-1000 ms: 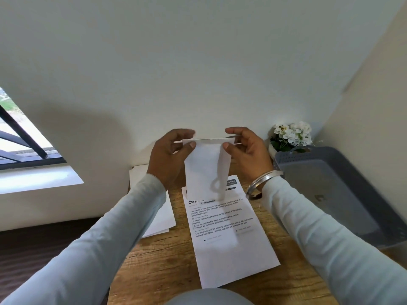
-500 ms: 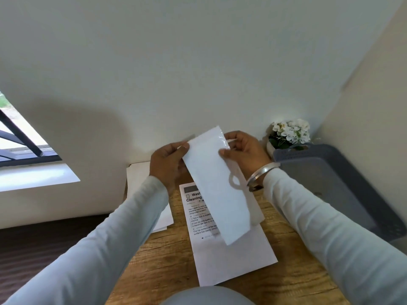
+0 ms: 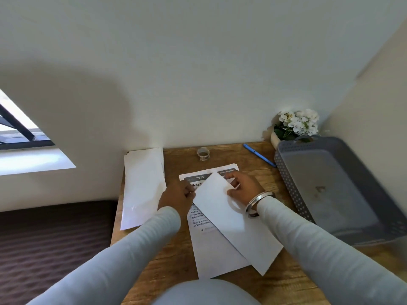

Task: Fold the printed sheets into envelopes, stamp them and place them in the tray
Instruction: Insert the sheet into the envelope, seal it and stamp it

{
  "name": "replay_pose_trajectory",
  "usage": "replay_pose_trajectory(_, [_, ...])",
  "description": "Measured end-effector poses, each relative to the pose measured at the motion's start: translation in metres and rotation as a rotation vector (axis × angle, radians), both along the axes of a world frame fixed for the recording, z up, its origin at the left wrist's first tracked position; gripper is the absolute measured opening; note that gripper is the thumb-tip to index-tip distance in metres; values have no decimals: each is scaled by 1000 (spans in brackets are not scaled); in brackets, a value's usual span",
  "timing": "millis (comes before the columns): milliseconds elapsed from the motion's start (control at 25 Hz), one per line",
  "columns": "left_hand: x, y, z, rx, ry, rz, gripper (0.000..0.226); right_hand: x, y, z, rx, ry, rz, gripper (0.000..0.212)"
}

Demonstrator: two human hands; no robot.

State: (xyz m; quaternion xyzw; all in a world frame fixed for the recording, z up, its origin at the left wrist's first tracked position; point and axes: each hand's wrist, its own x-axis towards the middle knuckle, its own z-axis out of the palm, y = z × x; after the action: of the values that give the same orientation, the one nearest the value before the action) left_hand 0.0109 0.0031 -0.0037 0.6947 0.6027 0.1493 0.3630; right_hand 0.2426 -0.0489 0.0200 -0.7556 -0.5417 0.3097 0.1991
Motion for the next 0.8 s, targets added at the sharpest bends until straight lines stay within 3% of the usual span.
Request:
replay_pose_trajectory(240, [-2, -1, -2, 144, 216, -242, 3, -2, -7, -10, -53, -131, 75, 45])
replay_pose_trajectory(440, [-6, -4, -8, 251, 347, -441, 28, -20, -6, -15, 64, -530, 326, 51])
replay_pose_trajectory(640, [-11, -10, -15, 381, 491, -574, 43, -63, -8, -30, 148, -615, 618, 55])
replay_pose_trajectory(800, [-16, -12, -17, 420, 500, -602, 45, -61, -6, -35, 158, -670, 650, 56])
